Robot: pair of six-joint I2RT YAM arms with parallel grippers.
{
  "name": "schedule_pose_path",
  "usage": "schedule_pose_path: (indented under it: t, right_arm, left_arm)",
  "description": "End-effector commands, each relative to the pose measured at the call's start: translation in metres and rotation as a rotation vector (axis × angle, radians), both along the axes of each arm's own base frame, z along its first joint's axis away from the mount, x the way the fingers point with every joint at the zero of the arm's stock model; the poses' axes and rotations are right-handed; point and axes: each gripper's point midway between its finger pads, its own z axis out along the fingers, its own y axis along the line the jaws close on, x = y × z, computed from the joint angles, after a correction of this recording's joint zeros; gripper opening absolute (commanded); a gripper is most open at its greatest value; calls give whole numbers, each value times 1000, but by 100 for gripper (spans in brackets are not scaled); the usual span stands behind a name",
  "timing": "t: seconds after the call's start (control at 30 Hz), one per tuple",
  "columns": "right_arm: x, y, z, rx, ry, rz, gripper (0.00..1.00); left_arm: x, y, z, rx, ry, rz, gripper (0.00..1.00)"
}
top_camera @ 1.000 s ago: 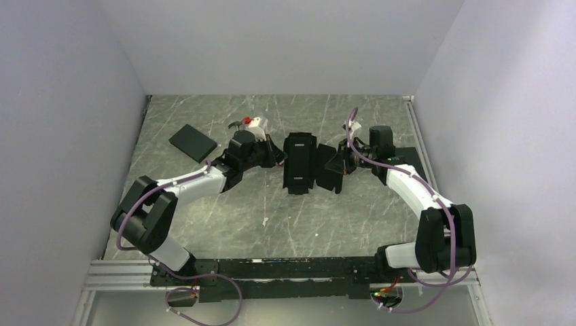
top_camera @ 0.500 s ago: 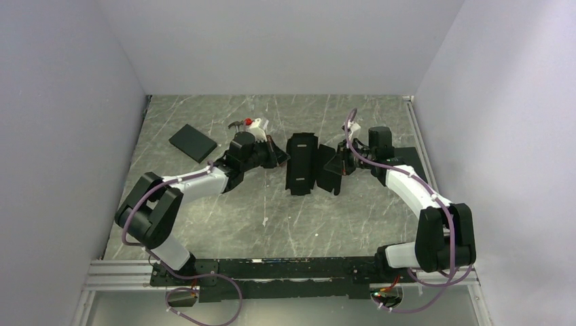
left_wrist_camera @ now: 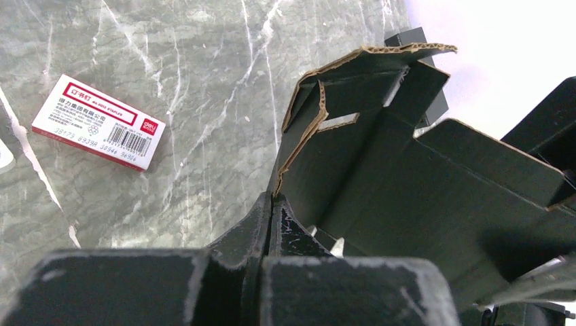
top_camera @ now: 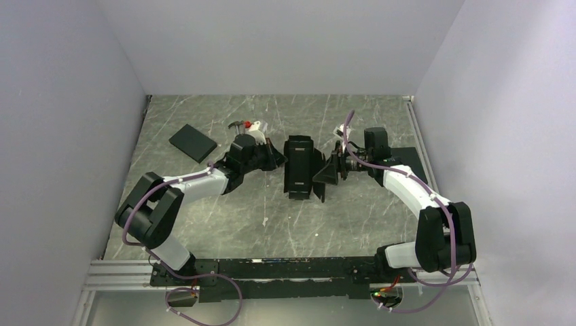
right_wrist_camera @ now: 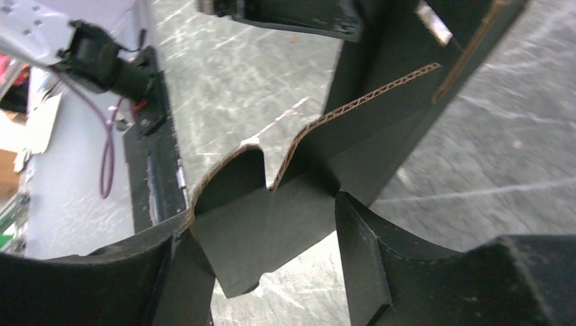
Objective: Fold the paper box
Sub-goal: Fold the paper box at the center of the board.
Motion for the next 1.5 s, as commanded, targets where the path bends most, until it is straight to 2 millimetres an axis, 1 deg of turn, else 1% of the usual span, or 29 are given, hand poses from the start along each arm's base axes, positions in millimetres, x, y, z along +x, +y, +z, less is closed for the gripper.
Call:
schedule_pose_path:
  t: [0.0,0.07,0.17,0.27,0.33,0.47,0.53,0.67,0.83,0.9,0.93,0.97,1.07,1.13,1.27,1.43,1.47]
  right_arm:
    - [-26,17,38,139,-90,222,66]
    - [-32,17,42,158,-96,255,72]
    - [-36,17,45,169,-104,277,76]
    - [-37,16,47,167,-115,291,79]
    - [-38,14,52,171,-135,306,79]
    - [-41,1,65,198,-168,312,81]
    - [-37,-6,69,196,-194,288,82]
    - [-25,-19,67,154,-212,217,83]
    - [-20,-26,66,109,-242,180,82]
    - [-12,-27,62,81,-240,141,81]
    - [-7,-29,57,54,-229,105,80]
    - [-1,-29,55,38,-230,78,77]
    - [16,-28,51,-21,-240,-2,65]
    - [24,-27,48,-55,-235,-46,52]
    - [40,-32,43,-100,-233,-142,28]
    - [54,-42,40,-139,-238,-238,4]
    - [56,-43,39,-147,-238,-255,0]
  left_arm:
    - [-9,-9,21,-29,-62,-47,0]
    - [-9,-8,21,-25,-70,-49,0]
    - [-10,-8,22,-22,-81,-53,0]
    - [-10,-8,23,-19,-94,-62,0]
    - [-11,-7,24,-13,-106,-67,0]
    - [-13,-3,28,8,-147,-75,0]
    - [-14,-1,31,18,-183,-79,0]
    - [-15,5,39,36,-254,-78,0]
    - [-15,12,50,78,-331,-80,0]
    - [-15,14,55,89,-355,-82,0]
    - [-15,14,57,91,-362,-80,0]
    - [-14,15,59,92,-368,-77,0]
    - [-11,12,64,77,-374,-73,0]
    - [-10,10,66,59,-366,-69,0]
    - [-7,5,66,31,-355,-67,0]
    - [-6,1,67,1,-340,-68,0]
    - [-6,-1,67,-7,-335,-70,0]
